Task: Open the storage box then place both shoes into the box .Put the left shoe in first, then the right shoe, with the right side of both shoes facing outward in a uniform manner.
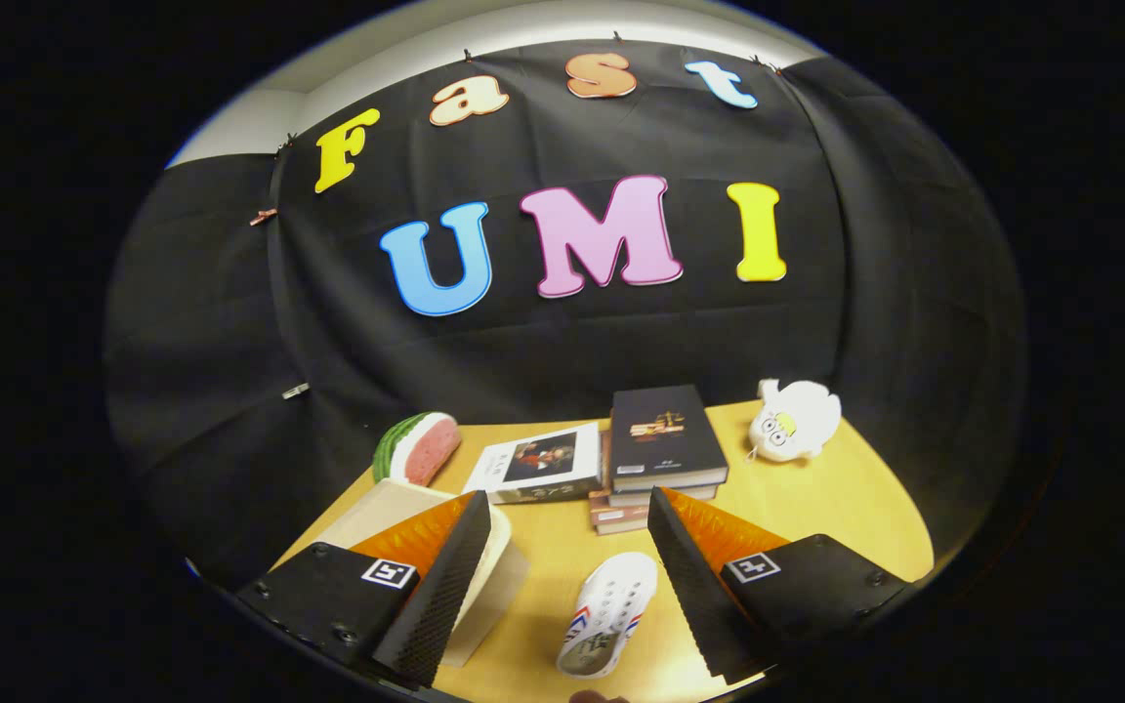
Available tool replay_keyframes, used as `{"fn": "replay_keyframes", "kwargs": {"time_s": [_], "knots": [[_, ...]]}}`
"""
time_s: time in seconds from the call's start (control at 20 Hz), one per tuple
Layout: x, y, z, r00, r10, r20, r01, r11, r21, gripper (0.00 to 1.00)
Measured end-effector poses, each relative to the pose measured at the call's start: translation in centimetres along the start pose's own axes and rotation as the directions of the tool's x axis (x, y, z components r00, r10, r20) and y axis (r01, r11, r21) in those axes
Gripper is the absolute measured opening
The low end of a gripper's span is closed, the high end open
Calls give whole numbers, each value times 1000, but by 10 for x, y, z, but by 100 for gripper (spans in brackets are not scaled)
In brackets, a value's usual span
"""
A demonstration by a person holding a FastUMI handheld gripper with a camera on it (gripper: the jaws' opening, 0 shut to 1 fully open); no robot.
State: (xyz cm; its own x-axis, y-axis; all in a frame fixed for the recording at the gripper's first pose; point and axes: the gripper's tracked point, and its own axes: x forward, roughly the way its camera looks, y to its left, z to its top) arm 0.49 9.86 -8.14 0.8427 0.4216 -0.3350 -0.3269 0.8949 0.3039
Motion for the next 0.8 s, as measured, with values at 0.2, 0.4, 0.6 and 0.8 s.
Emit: {"fn": "replay_keyframes", "kwargs": {"time_s": [0.2, 0.4, 0.6, 0.8], "knots": [[8, 20, -43, 980, 98, -173, -71, 985, 158, 99], [13, 45, -83, 927, 216, -307, -132, 954, 270, 99], [3, 80, -133, 823, 371, -430, -184, 891, 415, 99], [-5, 108, -164, 751, 461, -473, -179, 832, 525, 98]]}}
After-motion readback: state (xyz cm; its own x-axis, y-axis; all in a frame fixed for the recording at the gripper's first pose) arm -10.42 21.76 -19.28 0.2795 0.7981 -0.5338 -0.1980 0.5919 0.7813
